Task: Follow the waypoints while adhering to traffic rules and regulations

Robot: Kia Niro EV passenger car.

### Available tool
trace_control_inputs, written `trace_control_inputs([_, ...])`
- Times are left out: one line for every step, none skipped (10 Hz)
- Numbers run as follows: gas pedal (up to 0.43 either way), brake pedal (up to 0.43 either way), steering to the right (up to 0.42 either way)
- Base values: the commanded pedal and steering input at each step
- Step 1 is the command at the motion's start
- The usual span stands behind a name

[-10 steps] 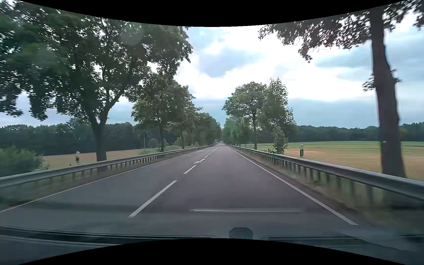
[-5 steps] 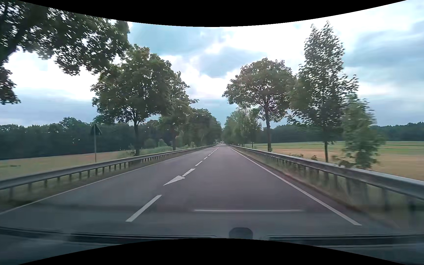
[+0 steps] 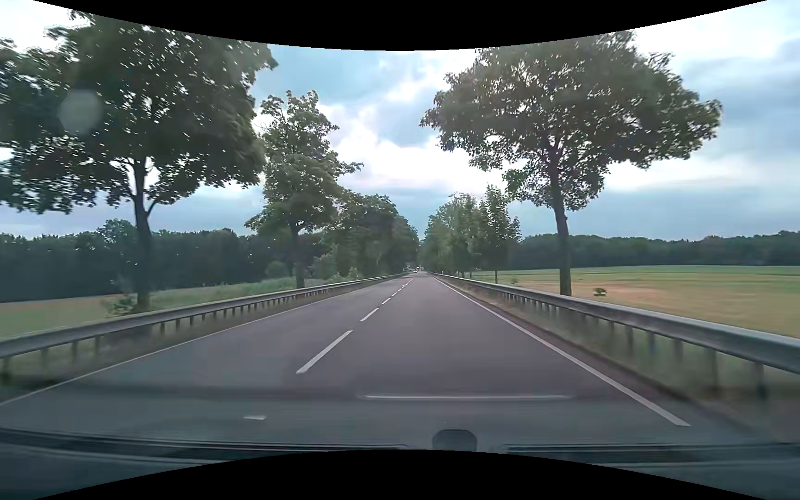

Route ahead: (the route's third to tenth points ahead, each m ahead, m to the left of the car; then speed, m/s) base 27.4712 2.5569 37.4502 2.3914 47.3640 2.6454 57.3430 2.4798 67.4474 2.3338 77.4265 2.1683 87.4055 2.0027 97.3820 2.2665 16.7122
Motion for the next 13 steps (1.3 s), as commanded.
trace_control_inputs([0.157,0.000,-0.003])
trace_control_inputs([0.157,0.000,-0.003])
trace_control_inputs([0.157,0.000,-0.003])
trace_control_inputs([0.157,0.000,-0.003])
trace_control_inputs([0.157,0.000,-0.003])
trace_control_inputs([0.157,0.000,-0.003])
trace_control_inputs([0.157,0.000,-0.003])
trace_control_inputs([0.157,0.000,-0.002])
trace_control_inputs([0.157,0.000,-0.002])
trace_control_inputs([0.157,0.000,-0.001])
trace_control_inputs([0.157,0.000,-0.002])
trace_control_inputs([0.157,0.000,-0.002])
trace_control_inputs([0.157,0.000,-0.002])
